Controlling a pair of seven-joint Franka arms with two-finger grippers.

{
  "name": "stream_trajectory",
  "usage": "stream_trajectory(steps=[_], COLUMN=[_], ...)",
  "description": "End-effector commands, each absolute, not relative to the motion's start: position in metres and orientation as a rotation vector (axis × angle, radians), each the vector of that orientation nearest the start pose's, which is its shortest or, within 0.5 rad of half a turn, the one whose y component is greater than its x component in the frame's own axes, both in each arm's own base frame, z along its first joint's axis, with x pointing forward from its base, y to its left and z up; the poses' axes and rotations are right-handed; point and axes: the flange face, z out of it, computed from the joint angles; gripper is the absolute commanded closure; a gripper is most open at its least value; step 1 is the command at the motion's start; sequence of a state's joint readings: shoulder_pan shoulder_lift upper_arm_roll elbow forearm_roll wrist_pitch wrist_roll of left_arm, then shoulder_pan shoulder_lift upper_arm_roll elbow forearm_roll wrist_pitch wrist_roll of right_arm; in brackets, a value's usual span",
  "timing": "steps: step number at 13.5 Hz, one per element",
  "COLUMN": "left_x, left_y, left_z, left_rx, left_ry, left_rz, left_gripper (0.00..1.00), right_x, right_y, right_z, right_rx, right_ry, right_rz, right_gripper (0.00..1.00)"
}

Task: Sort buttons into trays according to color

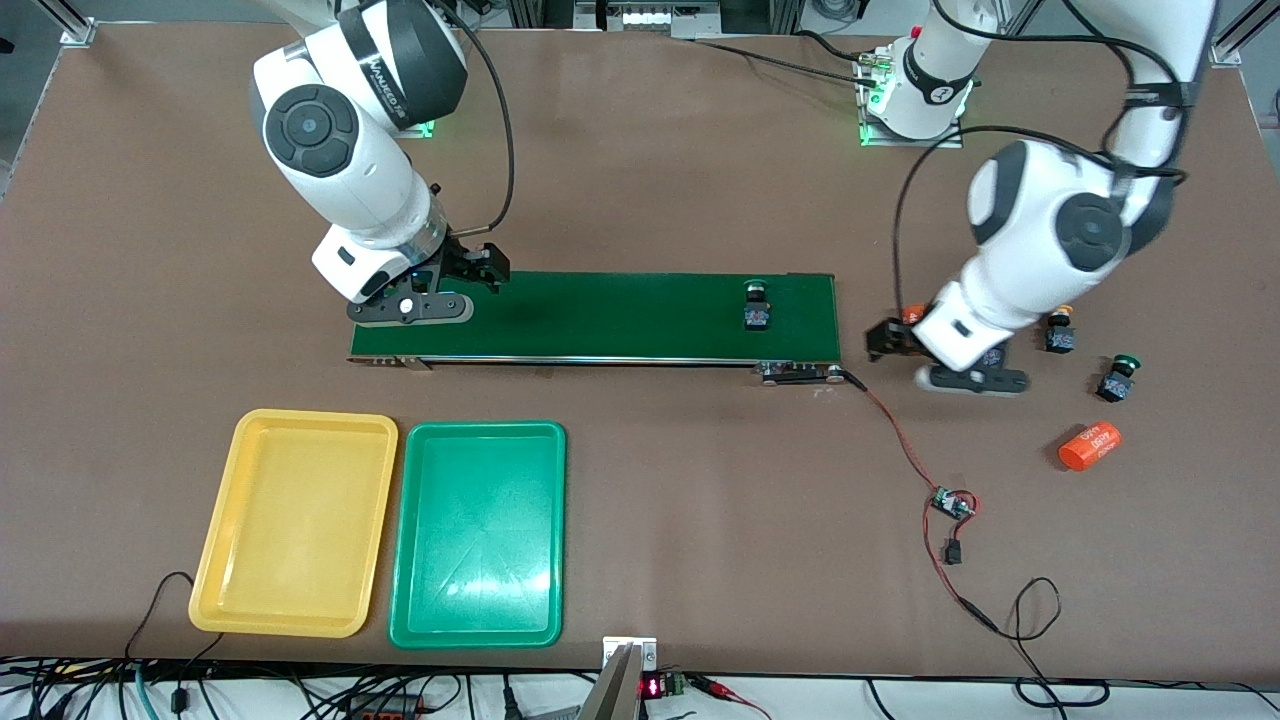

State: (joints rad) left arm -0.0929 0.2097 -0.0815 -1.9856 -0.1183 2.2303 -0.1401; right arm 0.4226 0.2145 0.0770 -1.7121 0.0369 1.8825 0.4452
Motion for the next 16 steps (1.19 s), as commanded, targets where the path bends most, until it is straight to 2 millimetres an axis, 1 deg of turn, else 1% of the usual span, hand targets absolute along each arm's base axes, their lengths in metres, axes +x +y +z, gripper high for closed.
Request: stream_trajectory(steps=[1,3,4,7,10,11,12,15,16], left_x=[0.589,0.591,0.592,0.594,0.593,0.589,0.581,0.567,0.567], left_y=[-0.076,-0.053,-0.043,-0.013,0.012,0.017,0.016,0.005,0.004], left_z=[0.390,0.386,0.380,0.346,0.321,0.314,0.303,0.284,0.278], left_rx=[-3.242,-3.237,-3.235,-3.224,-3.215,-3.211,-3.206,-3.199,-3.197], left_ry=[-0.117,-0.165,-0.196,-0.275,-0.345,-0.358,-0.357,-0.328,-0.322], left_rz=[-0.063,-0.050,-0.034,0.055,0.124,0.155,0.217,0.322,0.337], left_gripper=[0.00,0.00,0.00,0.00,0.00,0.00,0.00,0.00,0.00], right_x=[0.544,0.545,0.546,0.549,0.550,0.549,0.549,0.550,0.553], right_y=[0.293,0.292,0.291,0.288,0.286,0.286,0.288,0.297,0.304], right_z=[0.464,0.462,0.462,0.463,0.463,0.462,0.463,0.458,0.453], right_rx=[-3.108,-3.109,-3.108,-3.105,-3.105,-3.106,-3.103,-3.094,-3.078], right_ry=[-0.032,-0.029,-0.027,-0.009,-0.007,-0.004,0.001,0.082,0.111], right_rz=[0.089,0.091,0.089,0.081,0.081,0.083,0.080,0.061,0.020], right_gripper=[0.00,0.00,0.00,0.00,0.00,0.00,0.00,0.00,0.00])
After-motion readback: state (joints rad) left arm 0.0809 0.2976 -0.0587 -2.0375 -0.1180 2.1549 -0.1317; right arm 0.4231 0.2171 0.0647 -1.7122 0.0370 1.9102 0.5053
